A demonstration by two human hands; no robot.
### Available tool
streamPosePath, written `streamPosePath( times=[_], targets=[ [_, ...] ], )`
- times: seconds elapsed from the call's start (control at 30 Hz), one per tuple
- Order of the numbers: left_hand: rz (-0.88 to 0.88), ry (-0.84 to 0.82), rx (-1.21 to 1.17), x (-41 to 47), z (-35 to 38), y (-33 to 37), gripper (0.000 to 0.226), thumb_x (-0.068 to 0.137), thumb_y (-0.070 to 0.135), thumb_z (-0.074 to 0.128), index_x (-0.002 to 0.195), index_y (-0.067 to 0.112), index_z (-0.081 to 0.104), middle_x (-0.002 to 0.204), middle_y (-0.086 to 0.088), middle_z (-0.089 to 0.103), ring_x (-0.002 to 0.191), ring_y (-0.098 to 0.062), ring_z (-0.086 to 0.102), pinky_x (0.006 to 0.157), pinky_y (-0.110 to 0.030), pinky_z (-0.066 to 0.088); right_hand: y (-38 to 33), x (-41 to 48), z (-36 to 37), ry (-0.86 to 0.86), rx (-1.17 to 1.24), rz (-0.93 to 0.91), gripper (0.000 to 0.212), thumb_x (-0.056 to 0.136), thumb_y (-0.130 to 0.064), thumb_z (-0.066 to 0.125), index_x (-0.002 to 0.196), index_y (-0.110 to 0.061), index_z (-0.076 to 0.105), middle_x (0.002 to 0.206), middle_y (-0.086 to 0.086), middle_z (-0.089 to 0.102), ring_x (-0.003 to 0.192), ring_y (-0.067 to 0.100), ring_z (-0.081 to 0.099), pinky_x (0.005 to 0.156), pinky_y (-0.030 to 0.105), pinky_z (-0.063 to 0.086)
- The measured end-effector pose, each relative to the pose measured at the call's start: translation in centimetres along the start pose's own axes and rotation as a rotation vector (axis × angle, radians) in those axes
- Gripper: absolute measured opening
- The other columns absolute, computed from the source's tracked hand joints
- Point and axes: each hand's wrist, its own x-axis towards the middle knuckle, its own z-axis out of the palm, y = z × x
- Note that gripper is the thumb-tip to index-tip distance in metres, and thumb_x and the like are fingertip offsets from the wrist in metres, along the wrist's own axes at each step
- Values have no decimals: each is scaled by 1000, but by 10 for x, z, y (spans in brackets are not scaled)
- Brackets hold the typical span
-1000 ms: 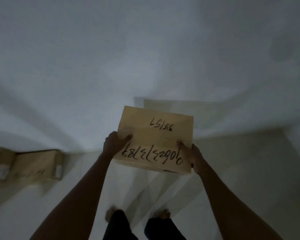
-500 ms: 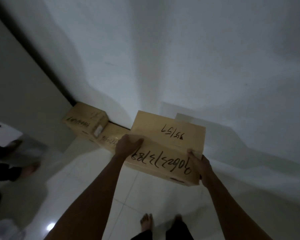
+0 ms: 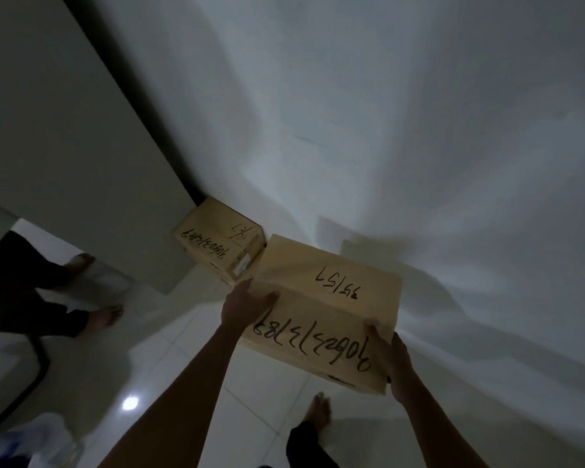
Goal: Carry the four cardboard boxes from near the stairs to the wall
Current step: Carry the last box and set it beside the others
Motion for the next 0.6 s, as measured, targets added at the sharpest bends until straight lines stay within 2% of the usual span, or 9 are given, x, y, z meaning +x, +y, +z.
streamPosePath(
  times=[0.1, 0.23, 0.33, 0.43, 0.5, 0.57, 0.6],
  targets=[
    [-15, -23, 25, 47, -3, -9, 77, 76, 58, 69, 134, 11, 50, 130, -11, 60, 118, -30, 58, 101, -46, 49, -3, 28, 37, 10, -11, 1, 50, 83, -67, 59, 113, -27, 60, 90, -2, 72, 82, 22, 69, 80, 47, 57],
    [-23, -45, 29, 110, 2, -35, 75, 78, 55, 70, 135, 11, 49, 131, -11, 59, 119, -31, 57, 99, -40, 49, 35, 99, 87, 39, -54, 69, 88, 55, -97, 47, 115, -34, 58, 98, 0, 74, 86, 28, 71, 82, 53, 58],
    [-58, -59, 32, 170, 14, -66, 78, 75, 58, 71, 137, 17, 48, 133, -9, 58, 121, -31, 56, 100, -41, 48, 55, 149, 130, 72, -105, 132, 103, 45, -103, 37, 117, -31, 56, 99, 4, 74, 86, 29, 71, 84, 51, 57],
    [-74, -83, -13, 243, 35, -107, 88, 63, 68, 70, 137, 25, 49, 131, -7, 60, 118, -31, 57, 100, -49, 49, 54, 185, 177, 104, -116, 175, 84, 70, -85, 48, 128, -25, 55, 106, 10, 72, 90, 31, 68, 86, 49, 56],
    [-58, -98, -4, 289, 51, -134, 89, 61, 68, 69, 136, 26, 49, 126, -5, 62, 114, -30, 59, 96, -48, 52, 62, 217, 208, 130, -108, 186, 68, 84, -68, 53, 133, -21, 53, 108, 11, 70, 93, 31, 66, 87, 47, 54],
    [-21, -101, 7, 330, 66, -157, 81, 69, 60, 74, 136, 22, 48, 125, -7, 62, 114, -30, 60, 94, -46, 53, 74, 249, 236, 148, -78, 195, 65, 87, -62, 54, 136, -20, 51, 103, 8, 66, 90, 28, 61, 85, 41, 51],
    [-1, -95, 12, 349, 72, -167, 79, 72, 55, 75, 137, 20, 46, 126, -8, 60, 115, -30, 59, 94, -44, 53, 81, 266, 249, 148, -54, 203, 69, 84, -66, 54, 136, -21, 51, 103, 6, 65, 90, 28, 61, 85, 41, 51]
  ],
)
